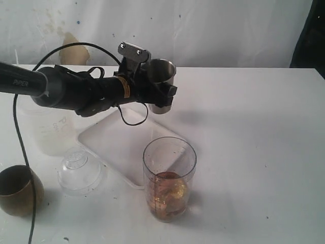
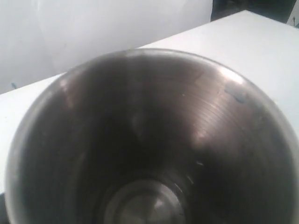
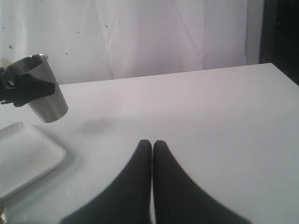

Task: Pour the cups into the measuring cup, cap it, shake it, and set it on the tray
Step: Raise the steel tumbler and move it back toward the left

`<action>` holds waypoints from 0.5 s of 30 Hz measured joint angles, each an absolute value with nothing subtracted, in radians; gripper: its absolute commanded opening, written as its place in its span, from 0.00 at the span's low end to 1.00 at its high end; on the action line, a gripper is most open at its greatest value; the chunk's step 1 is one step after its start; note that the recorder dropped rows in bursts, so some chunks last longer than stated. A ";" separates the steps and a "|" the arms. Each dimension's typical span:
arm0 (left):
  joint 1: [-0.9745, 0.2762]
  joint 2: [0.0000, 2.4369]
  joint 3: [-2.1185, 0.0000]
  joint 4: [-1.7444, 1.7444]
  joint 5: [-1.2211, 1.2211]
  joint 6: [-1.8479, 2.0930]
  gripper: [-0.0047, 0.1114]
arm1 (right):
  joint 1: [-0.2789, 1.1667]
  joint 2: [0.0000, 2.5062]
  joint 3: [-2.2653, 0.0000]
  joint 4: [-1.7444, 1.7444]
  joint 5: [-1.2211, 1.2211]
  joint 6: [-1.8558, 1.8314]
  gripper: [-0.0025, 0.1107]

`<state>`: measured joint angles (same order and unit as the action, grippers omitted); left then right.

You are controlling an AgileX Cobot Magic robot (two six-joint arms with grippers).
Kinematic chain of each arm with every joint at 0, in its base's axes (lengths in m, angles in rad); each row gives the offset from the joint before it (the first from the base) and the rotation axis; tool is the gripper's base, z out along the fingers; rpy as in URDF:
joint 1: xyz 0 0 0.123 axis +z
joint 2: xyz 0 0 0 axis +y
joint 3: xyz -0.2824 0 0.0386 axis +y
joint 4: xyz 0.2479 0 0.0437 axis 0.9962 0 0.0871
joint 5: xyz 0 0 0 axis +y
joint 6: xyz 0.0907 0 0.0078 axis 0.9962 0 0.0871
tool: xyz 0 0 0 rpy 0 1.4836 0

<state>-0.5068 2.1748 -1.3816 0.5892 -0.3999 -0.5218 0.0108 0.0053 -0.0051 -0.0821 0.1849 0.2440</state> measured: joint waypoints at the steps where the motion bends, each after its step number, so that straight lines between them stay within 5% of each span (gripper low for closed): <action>1: -0.507 2.181 -1.383 0.589 -0.396 -0.522 0.04 | 0.011 0.005 -0.005 -0.082 0.185 0.244 0.02; 7: -0.507 2.217 -1.388 0.591 -0.376 -0.522 0.07 | 0.011 0.005 -0.005 -0.082 0.185 0.244 0.02; 15: -0.507 2.233 -1.391 0.591 -0.375 -0.522 0.46 | 0.011 0.005 -0.005 -0.082 0.185 0.244 0.02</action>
<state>-0.5068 2.2327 -1.3913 0.5907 -0.3747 -0.5218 0.0108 0.0053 -0.0051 -0.0821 0.1849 0.2440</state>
